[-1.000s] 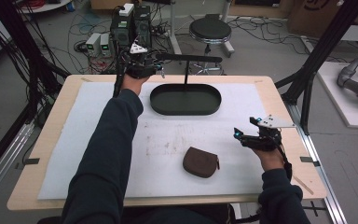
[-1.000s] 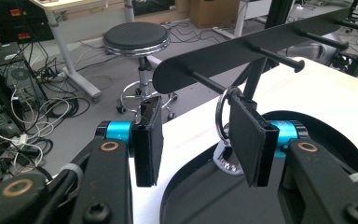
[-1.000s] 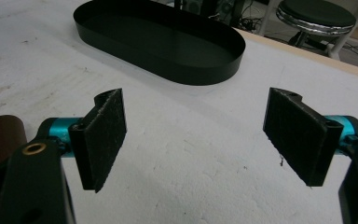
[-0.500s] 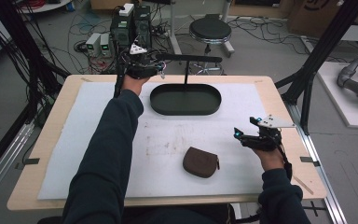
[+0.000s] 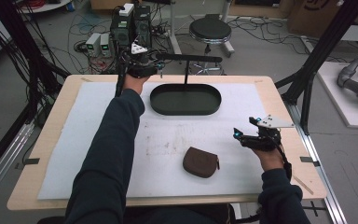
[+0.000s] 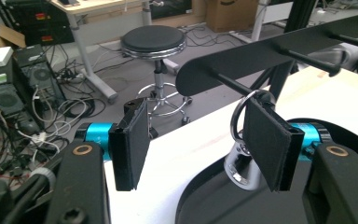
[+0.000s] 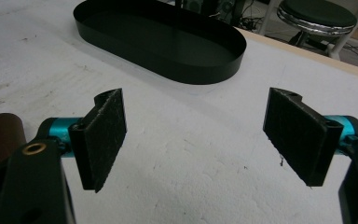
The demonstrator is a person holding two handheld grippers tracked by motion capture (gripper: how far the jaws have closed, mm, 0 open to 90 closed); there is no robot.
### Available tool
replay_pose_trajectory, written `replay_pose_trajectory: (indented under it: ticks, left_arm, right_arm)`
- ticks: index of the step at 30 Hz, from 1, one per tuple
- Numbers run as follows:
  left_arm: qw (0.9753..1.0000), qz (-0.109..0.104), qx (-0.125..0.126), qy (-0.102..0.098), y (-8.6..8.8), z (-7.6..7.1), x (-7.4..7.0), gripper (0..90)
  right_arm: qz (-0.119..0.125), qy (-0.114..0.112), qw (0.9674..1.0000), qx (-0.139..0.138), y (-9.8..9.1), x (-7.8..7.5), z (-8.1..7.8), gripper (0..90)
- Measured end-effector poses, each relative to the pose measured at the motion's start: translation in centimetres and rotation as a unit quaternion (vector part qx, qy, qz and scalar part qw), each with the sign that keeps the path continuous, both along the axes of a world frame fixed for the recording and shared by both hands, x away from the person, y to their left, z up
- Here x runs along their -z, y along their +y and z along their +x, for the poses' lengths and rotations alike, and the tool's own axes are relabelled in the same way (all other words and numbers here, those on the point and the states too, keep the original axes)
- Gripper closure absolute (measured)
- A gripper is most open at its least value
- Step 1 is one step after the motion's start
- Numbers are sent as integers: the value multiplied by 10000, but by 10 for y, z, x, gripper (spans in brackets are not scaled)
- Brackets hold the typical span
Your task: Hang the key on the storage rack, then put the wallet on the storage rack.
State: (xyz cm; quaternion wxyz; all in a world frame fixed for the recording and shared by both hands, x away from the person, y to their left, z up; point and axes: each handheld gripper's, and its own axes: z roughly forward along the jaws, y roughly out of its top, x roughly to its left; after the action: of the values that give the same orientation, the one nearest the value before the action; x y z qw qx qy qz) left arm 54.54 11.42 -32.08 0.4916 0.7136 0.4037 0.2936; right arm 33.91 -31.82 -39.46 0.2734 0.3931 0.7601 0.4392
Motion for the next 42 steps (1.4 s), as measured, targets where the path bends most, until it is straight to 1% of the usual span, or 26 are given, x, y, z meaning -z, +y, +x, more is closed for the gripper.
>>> replay_pose_trajectory:
  ticks: [4, 5, 8, 12, 16, 19, 21, 22, 23, 24, 25, 27, 28, 29, 31, 32, 35, 36, 38, 41, 42]
  left_arm:
    - [9999, -15, -117, -70, 1, 0, -1, 411]
    - [9999, -29, -136, -60, 2, 0, -1, 412]
    - [9996, -284, -63, -32, 5, 2, 0, 412]
    - [9990, -448, 12, -48, 6, 3, 1, 408]
    - [9986, -516, 89, -54, 7, 1, 0, 398]
    - [9987, -474, 125, -121, 10, -7, -1, 397]
    - [9987, -461, 148, -130, 16, -17, -1, 396]
    - [9985, -507, 151, -164, 19, -23, 0, 382]
    - [9981, -575, 150, -155, 23, -30, 1, 382]
    - [9978, -628, 162, -158, 28, -38, 3, 367]
    - [9973, -695, 162, -188, 32, -46, 5, 342]
    - [9969, -729, 189, -216, 41, -63, 7, 282]
    - [9966, -767, 189, -223, 44, -72, 9, 203]
    - [9967, -750, 208, -236, 47, -80, 11, 203]
    - [9963, -746, 351, -260, 53, -98, 15, 185]
    - [9962, -711, 416, -276, 55, -106, 17, 185]
    - [9958, -632, 554, -356, 61, -129, 22, 185]
    - [9956, -648, 561, -372, 63, -135, 23, 185]
    - [9954, -645, 571, -414, 67, -146, 25, 185]
    - [9952, -594, 659, -424, 72, -159, 29, 188]
    - [9951, -587, 645, -457, 74, -162, 31, 189]
  right_arm:
    - [-2, -8, 10000, -1, 0, 0, 0, 216]
    - [-4, -15, 10000, -15, 0, 0, 0, 216]
    - [-8, -13, 10000, -21, 0, 0, 0, 216]
    - [-5, -2, 10000, -10, 0, 0, 1, 216]
    - [-6, -3, 10000, -2, 0, 0, 0, 216]
    - [7, -17, 10000, -3, -1, 0, 0, 216]
    - [13, -25, 10000, -9, -1, 0, 0, 216]
    - [27, 1, 10000, -12, 0, 0, 0, 216]
    - [27, 1, 10000, -12, 0, 0, 0, 216]
    - [29, -34, 10000, -35, 0, 0, 0, 216]
    - [15, -19, 10000, -42, 1, 0, 0, 216]
    - [4, -18, 10000, -97, 3, 0, 0, 216]
    - [-19, -15, 9999, -142, 5, -1, 1, 216]
    - [-19, -15, 9999, -142, 5, -1, 1, 216]
    - [-20, -4, 9998, -194, 9, -1, 1, 215]
    - [-64, 1, 9997, -242, 11, -1, 1, 215]
    - [-87, 36, 9992, -393, 18, 1, 1, 215]
    - [-125, 46, 9989, -451, 19, 1, 1, 215]
    - [-95, 77, 9987, -498, 22, 1, 0, 215]
    - [-81, 74, 9983, -575, 25, 0, -1, 215]
    - [-110, 81, 9981, -604, 26, 0, -1, 215]
